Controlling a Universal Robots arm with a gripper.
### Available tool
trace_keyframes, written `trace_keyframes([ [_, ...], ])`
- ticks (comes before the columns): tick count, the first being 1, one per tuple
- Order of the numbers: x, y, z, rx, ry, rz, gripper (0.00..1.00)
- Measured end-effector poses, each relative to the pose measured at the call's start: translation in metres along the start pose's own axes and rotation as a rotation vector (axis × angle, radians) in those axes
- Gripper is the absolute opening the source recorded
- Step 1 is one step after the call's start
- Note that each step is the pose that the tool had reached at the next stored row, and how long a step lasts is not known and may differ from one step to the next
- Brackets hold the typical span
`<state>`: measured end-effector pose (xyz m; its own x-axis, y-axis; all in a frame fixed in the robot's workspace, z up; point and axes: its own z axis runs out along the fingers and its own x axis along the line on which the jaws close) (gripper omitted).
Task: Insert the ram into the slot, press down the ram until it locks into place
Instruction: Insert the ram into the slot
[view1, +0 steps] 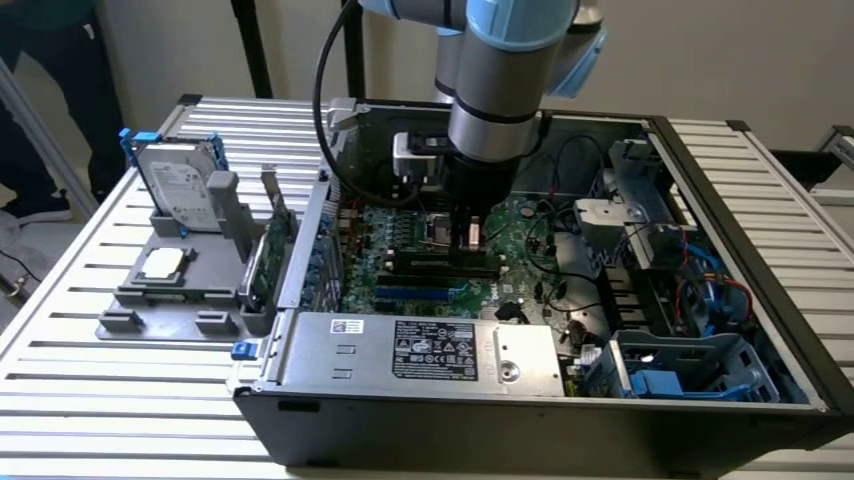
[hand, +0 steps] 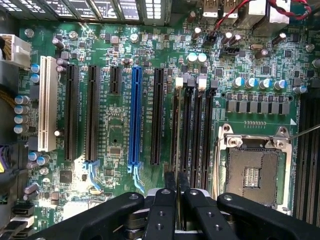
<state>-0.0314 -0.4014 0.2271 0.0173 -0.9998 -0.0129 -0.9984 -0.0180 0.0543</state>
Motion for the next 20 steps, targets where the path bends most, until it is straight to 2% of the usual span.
trace_keyframes([
  [9,0.0,0.0002,0.0041,-0.0011,0.0008,0.001,0.13],
  [10,0.0,0.0001,0.0042,-0.0003,0.001,0.001,0.15],
  [11,0.0,-0.0001,0.0036,0.0001,0.0008,0.0,0.21],
  [12,0.0,-0.0003,0.0013,-0.0002,0.0005,0.0,0.21],
  [13,0.0,-0.0003,-0.0029,-0.0012,0.0006,0.0,0.27],
  [18,-0.001,-0.0001,-0.0252,-0.0038,0.0007,0.0,0.27],
  [20,-0.001,0.0,-0.026,-0.0038,0.0005,0.0,0.26],
])
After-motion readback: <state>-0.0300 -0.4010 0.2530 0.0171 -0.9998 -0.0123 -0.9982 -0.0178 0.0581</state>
